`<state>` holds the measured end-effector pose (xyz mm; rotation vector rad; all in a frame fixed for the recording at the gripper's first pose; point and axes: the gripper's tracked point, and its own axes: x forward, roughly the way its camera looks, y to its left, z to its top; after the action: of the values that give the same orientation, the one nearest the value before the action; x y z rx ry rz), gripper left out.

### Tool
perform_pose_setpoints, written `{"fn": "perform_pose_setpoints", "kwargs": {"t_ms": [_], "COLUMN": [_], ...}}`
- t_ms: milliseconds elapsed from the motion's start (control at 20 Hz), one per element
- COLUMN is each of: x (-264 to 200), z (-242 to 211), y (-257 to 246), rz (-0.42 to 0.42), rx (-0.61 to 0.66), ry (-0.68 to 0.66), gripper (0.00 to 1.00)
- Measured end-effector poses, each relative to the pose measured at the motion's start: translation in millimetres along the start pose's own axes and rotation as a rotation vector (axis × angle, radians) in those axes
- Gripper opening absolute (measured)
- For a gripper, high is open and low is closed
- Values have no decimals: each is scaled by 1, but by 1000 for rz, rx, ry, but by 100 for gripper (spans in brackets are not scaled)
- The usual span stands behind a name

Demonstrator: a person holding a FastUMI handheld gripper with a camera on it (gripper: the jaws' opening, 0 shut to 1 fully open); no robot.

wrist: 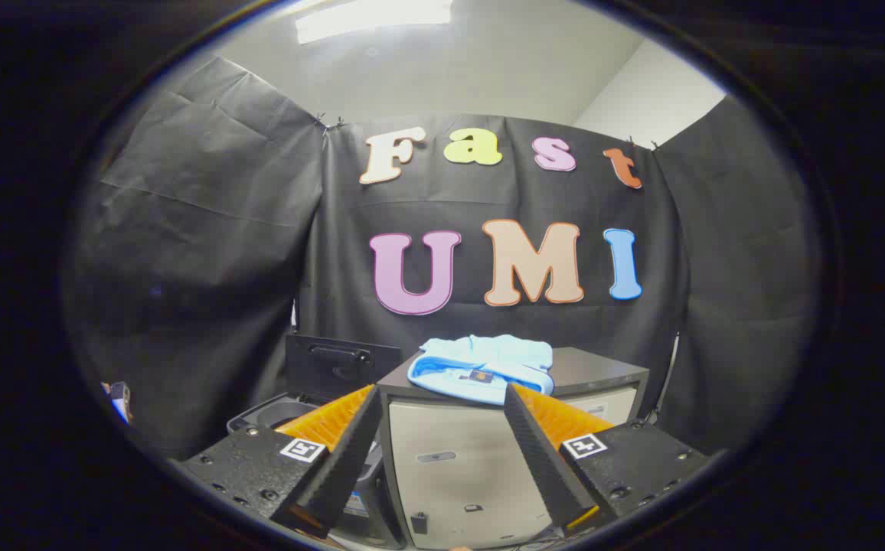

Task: Put the clothes into the washing machine and then close the washing machine lid.

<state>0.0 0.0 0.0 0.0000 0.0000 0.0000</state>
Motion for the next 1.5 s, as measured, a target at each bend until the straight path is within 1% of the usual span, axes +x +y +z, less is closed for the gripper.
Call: {"fn": "perform_pose_setpoints", "kwargs": {"t_ms": [400, 950, 1200, 1400, 1500], "x": [0, 5, 44, 91, 119], "z": [3, 5, 23, 47, 51], "y": [3, -3, -11, -22, -28], "rz": [13, 3, 13, 24, 25], "rx": [-7, -13, -71, -74, -74], "ry": [-4, -3, 7, 7, 32], "gripper": [97, 97, 97, 97, 97]}}
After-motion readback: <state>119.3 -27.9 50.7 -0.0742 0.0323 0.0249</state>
